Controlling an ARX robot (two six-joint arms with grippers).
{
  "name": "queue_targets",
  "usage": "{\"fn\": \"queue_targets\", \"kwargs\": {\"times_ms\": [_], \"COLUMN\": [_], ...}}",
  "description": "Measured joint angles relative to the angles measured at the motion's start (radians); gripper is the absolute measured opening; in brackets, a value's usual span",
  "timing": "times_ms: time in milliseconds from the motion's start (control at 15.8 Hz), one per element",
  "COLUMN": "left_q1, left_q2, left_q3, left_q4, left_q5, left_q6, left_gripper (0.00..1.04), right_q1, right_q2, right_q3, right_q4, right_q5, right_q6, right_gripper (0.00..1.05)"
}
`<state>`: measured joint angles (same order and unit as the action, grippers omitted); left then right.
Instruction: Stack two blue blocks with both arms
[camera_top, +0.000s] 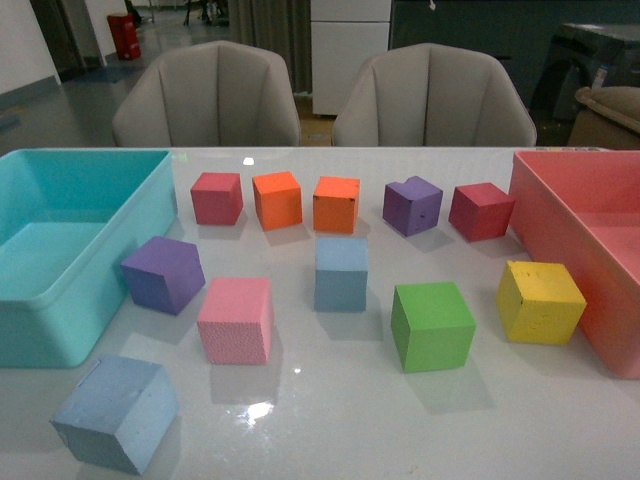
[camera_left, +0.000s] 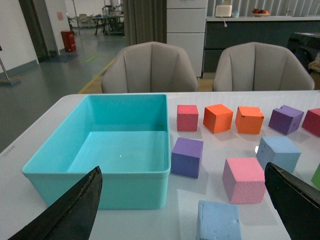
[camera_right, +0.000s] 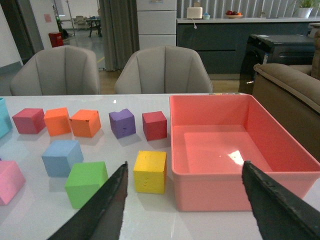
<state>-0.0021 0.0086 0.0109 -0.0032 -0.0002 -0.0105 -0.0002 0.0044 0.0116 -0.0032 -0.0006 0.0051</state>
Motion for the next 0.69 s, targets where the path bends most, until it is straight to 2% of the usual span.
{"fn": "queue_targets", "kwargs": {"times_ms": [126,189,253,379,442,568,695], "left_q1": [0.000,0.000,0.000,-0.099,-0.119,-0.114,-0.091], "left_q2": [0.000,0.000,0.000,0.098,0.128,0.165,0.283], "left_q3": [0.000,0.000,0.000,0.051,0.055,0.055,0.061], "left_q4": [0.000,0.000,0.000,-0.129,-0.109,-0.042,0.082], "left_q5": [0.000,0.000,0.000,-0.216,-0.250,-0.266,-0.218], "left_q6": [0.000,0.000,0.000,-0.015,-0.015,-0.016,-0.016], "left_gripper": [0.98,0.98,0.98,0.98,0.98,0.98,0.98], "right_q1": [0.000,0.000,0.000,0.000,0.000,0.000,0.000], "right_q2": [0.000,0.000,0.000,0.000,0.000,0.000,0.000], "right_q3": [0.000,0.000,0.000,0.000,0.000,0.000,0.000], "right_q4": [0.000,0.000,0.000,0.000,0.000,-0.001,0.000], "right_q5": [0.000,0.000,0.000,0.001,0.000,0.001,0.000], "right_q6": [0.000,0.000,0.000,0.000,0.000,0.000,0.000], "right_gripper": [0.94,1.00,0.97,0.98,0.98,0.98,0.98]}}
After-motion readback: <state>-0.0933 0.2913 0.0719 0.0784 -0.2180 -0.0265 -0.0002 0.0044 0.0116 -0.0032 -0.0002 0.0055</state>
